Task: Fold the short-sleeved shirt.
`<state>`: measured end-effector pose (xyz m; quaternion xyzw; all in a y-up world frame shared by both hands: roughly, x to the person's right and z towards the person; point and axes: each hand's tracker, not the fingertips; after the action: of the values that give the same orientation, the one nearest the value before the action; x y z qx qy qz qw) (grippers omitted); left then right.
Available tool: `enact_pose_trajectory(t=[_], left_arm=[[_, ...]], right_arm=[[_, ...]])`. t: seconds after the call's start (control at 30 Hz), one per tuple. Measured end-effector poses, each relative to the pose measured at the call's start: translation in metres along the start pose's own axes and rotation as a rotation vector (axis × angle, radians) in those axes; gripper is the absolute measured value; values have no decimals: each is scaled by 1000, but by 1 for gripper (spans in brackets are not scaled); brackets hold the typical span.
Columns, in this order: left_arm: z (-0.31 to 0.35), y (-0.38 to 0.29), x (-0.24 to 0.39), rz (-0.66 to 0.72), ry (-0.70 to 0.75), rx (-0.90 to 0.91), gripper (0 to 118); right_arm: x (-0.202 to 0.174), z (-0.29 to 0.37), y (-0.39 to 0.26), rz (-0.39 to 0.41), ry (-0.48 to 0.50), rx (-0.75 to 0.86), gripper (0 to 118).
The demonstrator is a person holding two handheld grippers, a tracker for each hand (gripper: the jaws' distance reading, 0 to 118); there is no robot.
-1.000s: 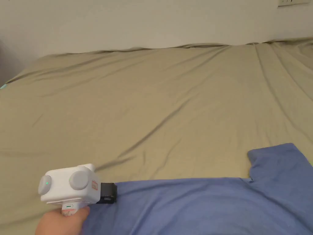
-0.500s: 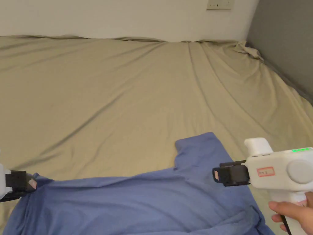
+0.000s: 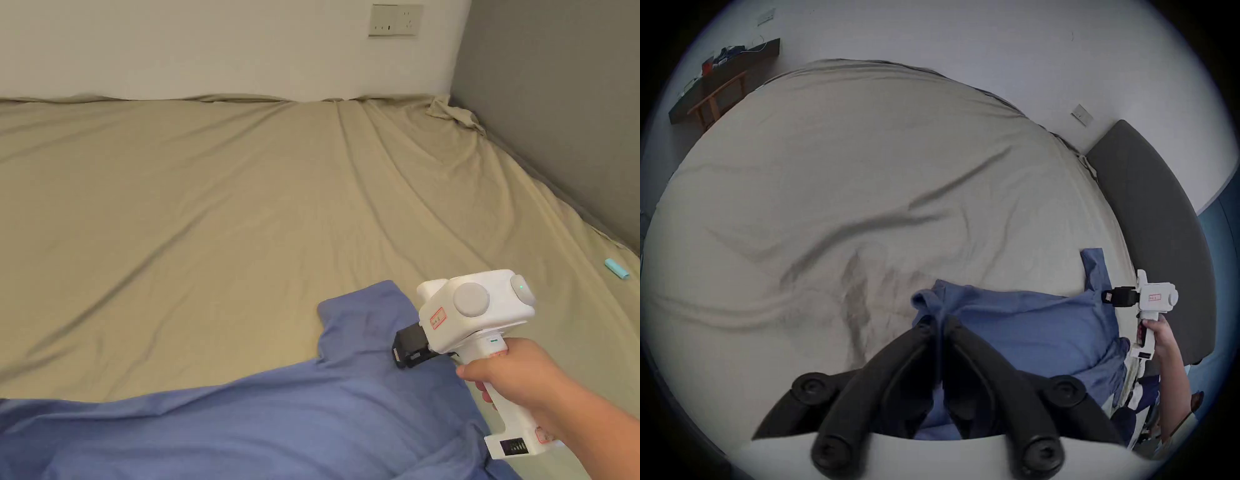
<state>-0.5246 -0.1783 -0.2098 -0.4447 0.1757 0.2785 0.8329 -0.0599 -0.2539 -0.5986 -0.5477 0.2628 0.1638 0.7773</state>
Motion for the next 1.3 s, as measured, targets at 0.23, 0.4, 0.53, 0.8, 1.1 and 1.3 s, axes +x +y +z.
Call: enact_pose_trajectory(t=[0.23,0.4,0.53,0.8,1.1,1.3], left_arm=[[1,-3,1,8,-27,3,1],[19,-3,-7,38,-79,23,1],[45,-11,-22,70,-163,21,1],[99,-50,-50,62,-219,-52,1],[79,-104,-68,14,-152,-276,1],[47,-122,-66,-40,-39,-422,1]], right_arm=[[-13,34,-6,96,39,51,7],[-12,89,-17,45,198,177,6],[-16,146,-43,120,227,247,6],[-17,213,-121,168,271,191,6],[-11,169,-192,97,259,-59,6],[-4,130,-204,77,194,-155,6]])
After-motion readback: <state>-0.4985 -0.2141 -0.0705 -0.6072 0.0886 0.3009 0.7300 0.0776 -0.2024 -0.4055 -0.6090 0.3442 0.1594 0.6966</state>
